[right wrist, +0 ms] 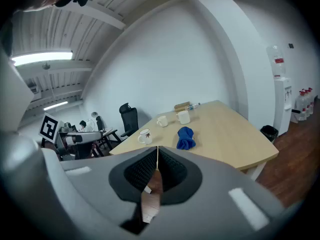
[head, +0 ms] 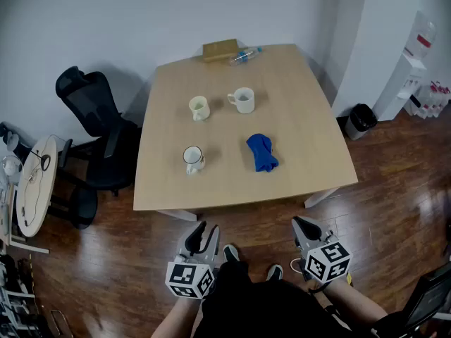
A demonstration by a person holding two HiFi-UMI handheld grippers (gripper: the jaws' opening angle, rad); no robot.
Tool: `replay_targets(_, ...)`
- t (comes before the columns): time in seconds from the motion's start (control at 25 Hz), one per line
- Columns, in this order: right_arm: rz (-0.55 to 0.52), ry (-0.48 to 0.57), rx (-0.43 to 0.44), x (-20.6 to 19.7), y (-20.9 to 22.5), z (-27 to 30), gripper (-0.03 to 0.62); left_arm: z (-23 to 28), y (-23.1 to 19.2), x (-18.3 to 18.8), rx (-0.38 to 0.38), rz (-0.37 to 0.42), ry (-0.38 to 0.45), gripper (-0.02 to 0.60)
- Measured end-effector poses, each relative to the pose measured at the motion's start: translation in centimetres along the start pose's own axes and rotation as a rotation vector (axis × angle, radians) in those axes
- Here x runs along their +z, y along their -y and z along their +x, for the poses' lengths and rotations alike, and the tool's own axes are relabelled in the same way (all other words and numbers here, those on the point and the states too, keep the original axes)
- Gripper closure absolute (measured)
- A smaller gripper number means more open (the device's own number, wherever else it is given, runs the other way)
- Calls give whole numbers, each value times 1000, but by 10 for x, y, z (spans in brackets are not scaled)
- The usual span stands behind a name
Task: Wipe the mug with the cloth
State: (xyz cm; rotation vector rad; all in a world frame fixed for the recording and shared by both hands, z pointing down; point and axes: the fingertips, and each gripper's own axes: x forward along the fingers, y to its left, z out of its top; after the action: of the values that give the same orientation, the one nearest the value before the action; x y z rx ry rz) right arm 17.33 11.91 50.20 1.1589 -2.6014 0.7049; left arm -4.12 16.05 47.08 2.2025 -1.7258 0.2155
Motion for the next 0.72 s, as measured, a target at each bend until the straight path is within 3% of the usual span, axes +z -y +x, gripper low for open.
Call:
replay_targets(0.2, -31, -4, -50, 19, 14, 50, 583, 51, -77, -2, 68, 63, -21, 443)
replay_targets(0.36, -28, -14, -98, 48, 14, 95, 583, 101, -146, -16, 101, 88, -103, 434)
replay_targets(0.52, -19, -43, -142, 73, 16, 142, 583, 149, -201, -39, 104, 93, -215, 408)
replay_targets(0.72, -43, -143, -210, 72, 35, 194, 582, 187, -233, -66, 64, 112, -303, 393)
